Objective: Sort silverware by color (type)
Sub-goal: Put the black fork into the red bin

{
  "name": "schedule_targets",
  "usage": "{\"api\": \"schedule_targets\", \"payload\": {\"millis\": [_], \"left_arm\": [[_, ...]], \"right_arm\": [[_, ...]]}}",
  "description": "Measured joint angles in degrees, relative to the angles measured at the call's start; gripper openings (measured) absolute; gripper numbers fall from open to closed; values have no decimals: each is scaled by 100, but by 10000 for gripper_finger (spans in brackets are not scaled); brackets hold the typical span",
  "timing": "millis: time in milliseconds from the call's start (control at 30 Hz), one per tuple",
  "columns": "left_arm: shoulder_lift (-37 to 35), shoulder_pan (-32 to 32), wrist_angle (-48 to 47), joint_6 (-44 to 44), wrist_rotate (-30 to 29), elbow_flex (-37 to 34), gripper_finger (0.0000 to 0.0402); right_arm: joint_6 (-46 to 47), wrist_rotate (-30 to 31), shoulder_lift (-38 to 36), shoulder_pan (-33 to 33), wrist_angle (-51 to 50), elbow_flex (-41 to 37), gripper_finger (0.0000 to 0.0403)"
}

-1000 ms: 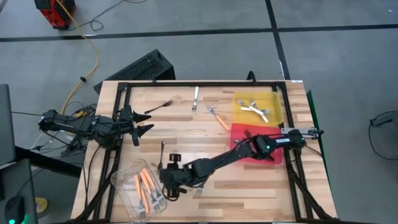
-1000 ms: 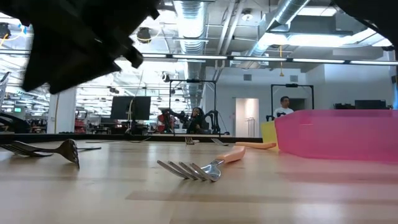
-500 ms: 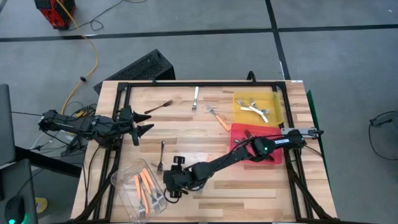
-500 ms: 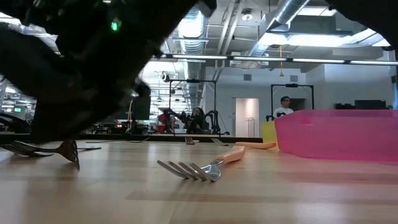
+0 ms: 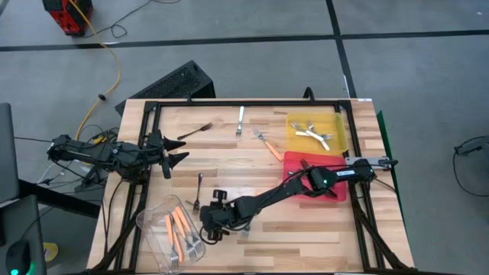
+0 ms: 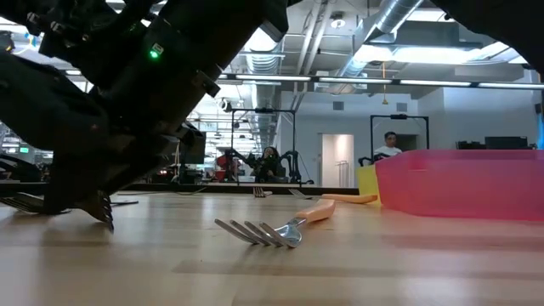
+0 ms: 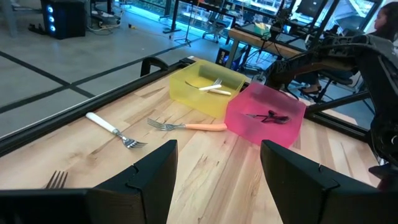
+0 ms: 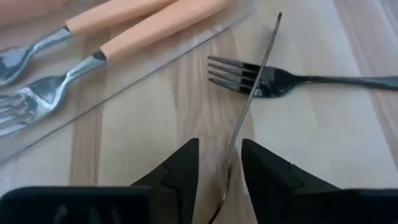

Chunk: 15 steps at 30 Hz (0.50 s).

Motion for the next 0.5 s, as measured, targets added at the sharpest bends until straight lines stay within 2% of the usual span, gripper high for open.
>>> {"api": "schedule_targets", "payload": {"millis": [333, 500], "left_arm": [[0, 0, -2, 46, -7, 0, 215], [0, 0, -2, 55, -9, 0, 215]], "right_arm": [[132, -154, -1, -63, -192, 2, 96], [181, -189, -7, -68, -268, 7, 48]]}}
